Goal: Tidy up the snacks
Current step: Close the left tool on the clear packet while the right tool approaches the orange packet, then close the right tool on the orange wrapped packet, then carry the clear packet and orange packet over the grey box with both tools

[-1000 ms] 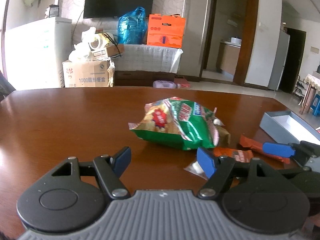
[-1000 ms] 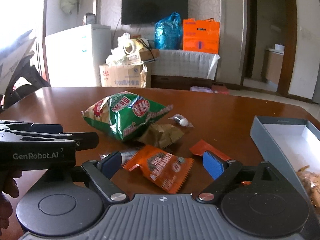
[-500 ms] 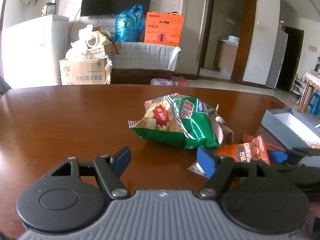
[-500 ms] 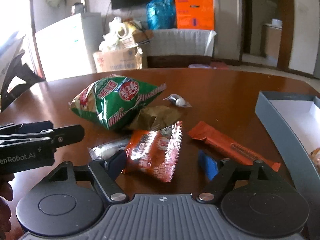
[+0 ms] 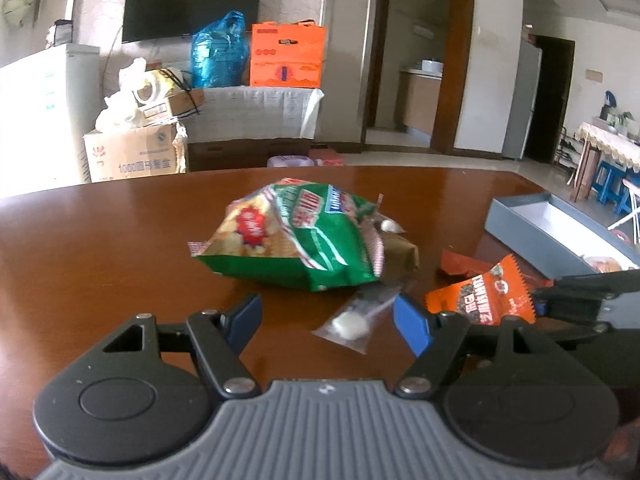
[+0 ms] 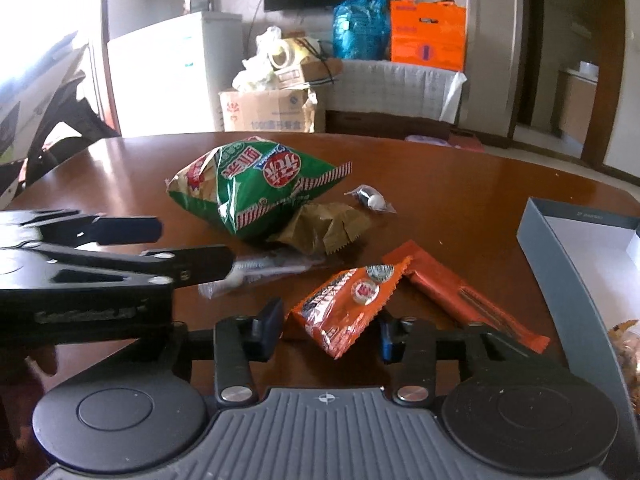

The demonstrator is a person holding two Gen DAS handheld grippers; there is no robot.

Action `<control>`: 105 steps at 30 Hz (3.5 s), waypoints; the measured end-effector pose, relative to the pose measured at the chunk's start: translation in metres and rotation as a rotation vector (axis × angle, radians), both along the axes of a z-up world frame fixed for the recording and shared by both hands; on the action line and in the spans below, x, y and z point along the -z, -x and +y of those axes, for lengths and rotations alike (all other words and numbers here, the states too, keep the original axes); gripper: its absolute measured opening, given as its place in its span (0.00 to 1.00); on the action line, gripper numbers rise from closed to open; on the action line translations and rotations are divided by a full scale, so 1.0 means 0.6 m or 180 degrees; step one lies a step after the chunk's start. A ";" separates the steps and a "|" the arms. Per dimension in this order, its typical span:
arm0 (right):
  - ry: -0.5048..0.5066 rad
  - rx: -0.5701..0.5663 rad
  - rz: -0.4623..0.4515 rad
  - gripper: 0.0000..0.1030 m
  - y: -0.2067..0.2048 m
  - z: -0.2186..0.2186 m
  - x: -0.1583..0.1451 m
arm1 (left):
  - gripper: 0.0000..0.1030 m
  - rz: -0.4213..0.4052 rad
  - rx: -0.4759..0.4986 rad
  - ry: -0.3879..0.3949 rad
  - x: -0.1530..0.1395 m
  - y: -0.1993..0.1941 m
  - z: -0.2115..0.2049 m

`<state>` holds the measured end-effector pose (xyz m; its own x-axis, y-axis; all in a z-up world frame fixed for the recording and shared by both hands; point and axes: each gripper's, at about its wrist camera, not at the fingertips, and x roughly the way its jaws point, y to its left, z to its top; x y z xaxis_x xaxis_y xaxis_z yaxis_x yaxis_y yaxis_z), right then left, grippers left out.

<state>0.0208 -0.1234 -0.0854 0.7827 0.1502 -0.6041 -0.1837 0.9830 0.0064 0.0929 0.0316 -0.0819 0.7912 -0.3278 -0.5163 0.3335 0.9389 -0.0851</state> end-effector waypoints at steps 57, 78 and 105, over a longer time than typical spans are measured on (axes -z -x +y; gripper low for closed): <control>0.0087 0.0082 -0.0007 0.43 0.032 -0.045 -0.013 | 0.14 0.0294 0.0344 0.0007 0.022 -0.008 -0.049; 0.0019 0.0005 -0.0262 0.42 0.081 -0.060 -0.073 | 0.14 0.0227 0.0476 0.0002 -0.014 0.014 -0.086; -0.0196 0.0776 -0.0489 0.42 0.164 -0.225 -0.124 | 0.14 0.0017 0.0883 0.0068 -0.077 0.078 -0.266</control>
